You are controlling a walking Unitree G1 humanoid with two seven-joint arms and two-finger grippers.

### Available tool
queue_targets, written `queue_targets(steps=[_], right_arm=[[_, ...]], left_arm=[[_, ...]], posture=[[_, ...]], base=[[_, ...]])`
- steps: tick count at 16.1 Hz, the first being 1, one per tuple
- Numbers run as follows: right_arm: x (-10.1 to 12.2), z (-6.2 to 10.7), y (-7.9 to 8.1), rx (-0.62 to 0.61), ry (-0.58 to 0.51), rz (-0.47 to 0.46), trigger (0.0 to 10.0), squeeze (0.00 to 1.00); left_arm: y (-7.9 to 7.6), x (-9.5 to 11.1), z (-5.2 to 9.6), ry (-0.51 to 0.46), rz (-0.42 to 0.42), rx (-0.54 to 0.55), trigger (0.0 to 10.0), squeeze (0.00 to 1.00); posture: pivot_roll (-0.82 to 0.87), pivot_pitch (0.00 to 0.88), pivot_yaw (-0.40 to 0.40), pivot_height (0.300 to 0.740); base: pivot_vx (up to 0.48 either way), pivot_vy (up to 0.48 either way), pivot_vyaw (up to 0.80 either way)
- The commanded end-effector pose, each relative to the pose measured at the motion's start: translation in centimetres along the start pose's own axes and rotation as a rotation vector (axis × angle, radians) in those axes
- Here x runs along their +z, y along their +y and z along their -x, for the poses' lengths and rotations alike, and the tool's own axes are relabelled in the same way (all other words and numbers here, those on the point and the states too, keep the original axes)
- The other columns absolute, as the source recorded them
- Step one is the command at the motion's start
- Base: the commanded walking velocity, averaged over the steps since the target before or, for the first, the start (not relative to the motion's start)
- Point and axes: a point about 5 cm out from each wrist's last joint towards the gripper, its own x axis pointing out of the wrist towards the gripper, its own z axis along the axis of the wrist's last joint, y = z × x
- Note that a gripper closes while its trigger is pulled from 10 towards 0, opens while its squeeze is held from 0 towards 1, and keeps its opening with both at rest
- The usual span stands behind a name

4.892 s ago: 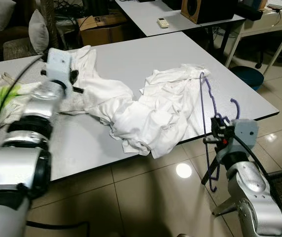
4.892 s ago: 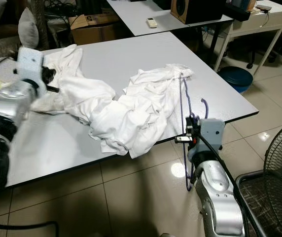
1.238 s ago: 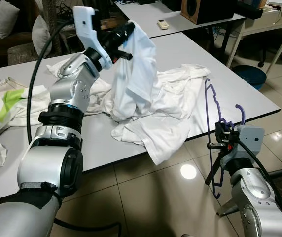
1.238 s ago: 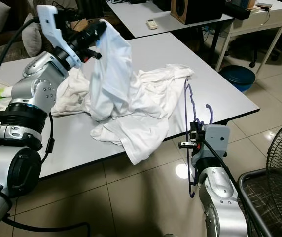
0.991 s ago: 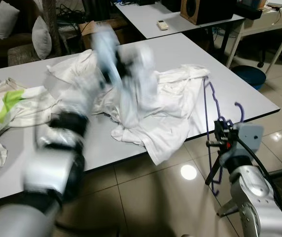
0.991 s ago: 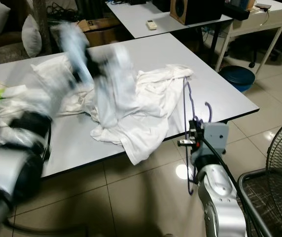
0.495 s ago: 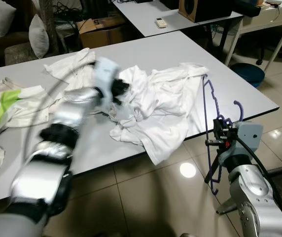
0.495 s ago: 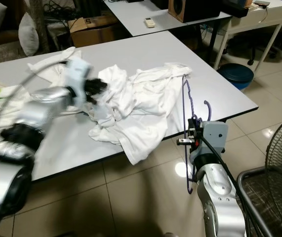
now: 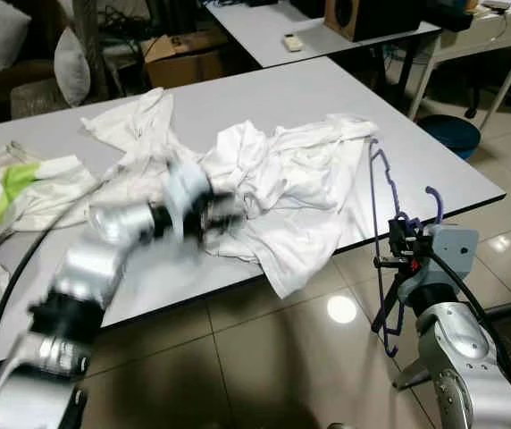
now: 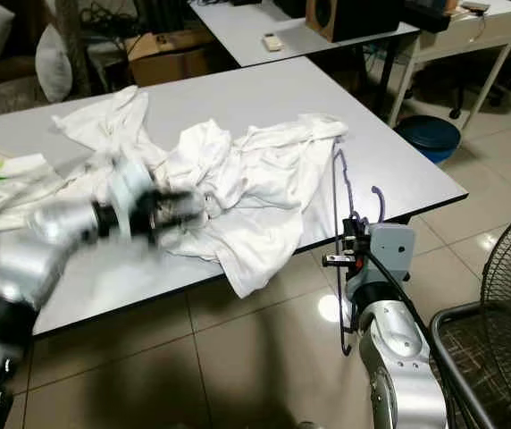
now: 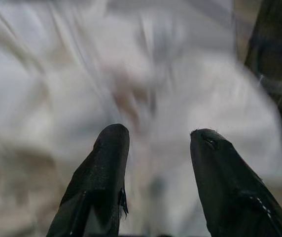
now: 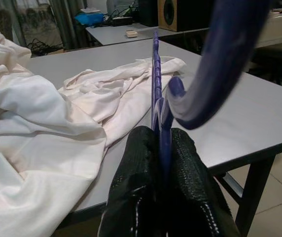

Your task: Hang hanger

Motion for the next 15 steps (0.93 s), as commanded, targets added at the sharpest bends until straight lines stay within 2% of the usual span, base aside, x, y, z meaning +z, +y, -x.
queue_targets(steps=[1, 3, 6, 7, 8, 9, 10, 11, 15], right_arm=[[0.2, -0.1, 0.3, 0.015, -0.011, -0.004, 10.0, 0.00], [0.3, -0.2, 0.4, 0.019, -0.011, -0.003, 10.0, 0.00], [0.3, -0.2, 0.3, 0.020, -0.015, -0.002, 10.0, 0.00], [0.3, -0.2, 0.3, 0.019, -0.014, -0.002, 10.0, 0.00], [0.3, -0.2, 0.4, 0.019, -0.014, -0.002, 10.0, 0.00], [0.3, -0.2, 0.4, 0.020, -0.014, -0.003, 10.0, 0.00], [0.3, -0.1, 0.4, 0.019, -0.014, -0.004, 10.0, 0.00], [0.3, -0.1, 0.4, 0.018, -0.015, -0.004, 10.0, 0.00], [0.3, -0.1, 0.4, 0.011, -0.015, -0.005, 10.0, 0.00]], left_arm=[[0.1, -0.7, -0.1, 0.059, -0.066, 0.050, 10.0, 0.00], [0.4, -1.3, -0.6, 0.094, -0.131, 0.127, 10.0, 0.00], [0.8, -1.1, -0.8, 0.094, -0.173, 0.208, 10.0, 0.00], [0.8, -1.0, -0.9, 0.087, -0.175, 0.217, 9.7, 0.00], [0.8, -1.0, -1.1, 0.084, -0.180, 0.207, 8.1, 0.00], [0.7, -1.1, -1.2, 0.082, -0.180, 0.202, 8.1, 0.00], [0.4, -1.3, -1.5, 0.078, -0.183, 0.190, 1.8, 0.00], [0.2, -1.5, -1.7, 0.082, -0.186, 0.176, 0.0, 0.00], [0.1, -2.4, -1.9, 0.132, -0.232, 0.186, 0.0, 0.00]], posture=[[-0.16, 0.000, 0.092, 0.740], [-0.16, 0.000, 0.092, 0.740], [-0.16, 0.000, 0.098, 0.740], [-0.16, 0.000, 0.098, 0.740], [-0.16, 0.000, 0.098, 0.740], [-0.16, 0.000, 0.098, 0.740], [-0.16, 0.000, 0.103, 0.740], [-0.16, 0.000, 0.106, 0.740], [-0.16, 0.000, 0.108, 0.740]], base=[[0.000, 0.000, 0.00], [0.000, 0.000, 0.00], [0.000, 0.000, 0.00], [0.000, 0.000, 0.00], [0.000, 0.000, 0.00], [0.000, 0.000, 0.00], [0.000, 0.000, 0.00], [0.000, 0.000, 0.00], [0.000, 0.000, 0.00]])
